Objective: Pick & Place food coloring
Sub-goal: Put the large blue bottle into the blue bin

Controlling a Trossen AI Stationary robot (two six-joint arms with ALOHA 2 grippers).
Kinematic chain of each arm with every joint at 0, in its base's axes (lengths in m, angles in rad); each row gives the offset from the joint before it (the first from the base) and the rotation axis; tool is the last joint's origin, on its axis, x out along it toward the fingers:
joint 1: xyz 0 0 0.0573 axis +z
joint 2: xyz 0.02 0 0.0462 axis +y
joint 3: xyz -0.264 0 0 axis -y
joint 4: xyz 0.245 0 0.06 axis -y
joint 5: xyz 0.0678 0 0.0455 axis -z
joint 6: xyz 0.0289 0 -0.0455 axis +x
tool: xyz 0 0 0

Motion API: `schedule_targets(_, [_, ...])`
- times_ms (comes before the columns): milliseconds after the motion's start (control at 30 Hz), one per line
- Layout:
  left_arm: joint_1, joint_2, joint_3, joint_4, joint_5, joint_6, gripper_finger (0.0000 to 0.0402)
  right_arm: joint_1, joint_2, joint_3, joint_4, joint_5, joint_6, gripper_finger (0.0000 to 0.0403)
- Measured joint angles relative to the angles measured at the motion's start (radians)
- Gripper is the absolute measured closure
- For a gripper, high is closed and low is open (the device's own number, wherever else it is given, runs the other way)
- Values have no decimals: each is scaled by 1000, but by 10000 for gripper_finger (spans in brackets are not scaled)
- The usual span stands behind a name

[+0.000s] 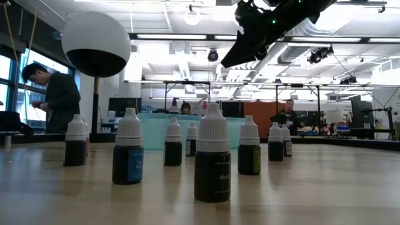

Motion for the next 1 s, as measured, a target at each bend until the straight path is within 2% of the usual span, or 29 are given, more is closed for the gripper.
schedule_targets(100, [0,-5,-1,17,-27,2,387,0,0,0,0,-4,0,272])
schedule_targets(200, [1,-5,23,11,-114,15,387,0,0,0,0,-4,0,272])
schedule_targets(333, [14,-3,99,3,-328,206,375,0,0,0,0,-4,0,272])
schedule_targets(433, [86,-4,157,7,-480,375,375,0,0,0,0,-13,0,272])
schedule_targets(533, [217,-3,222,14,-553,490,378,0,0,0,0,-24,0,272])
schedule_targets(600, [339,-5,253,22,-541,565,378,0,0,0,0,-37,1,272])
schedule_targets(733, [609,-1,284,42,-439,687,374,1,0,0,0,-53,4,272])
schedule_targets(867, [848,41,287,86,-358,706,373,1,0,0,0,-54,3,272])
schedule_targets(1000, [1022,124,287,82,-220,729,372,1,0,0,-1,-54,3,272])
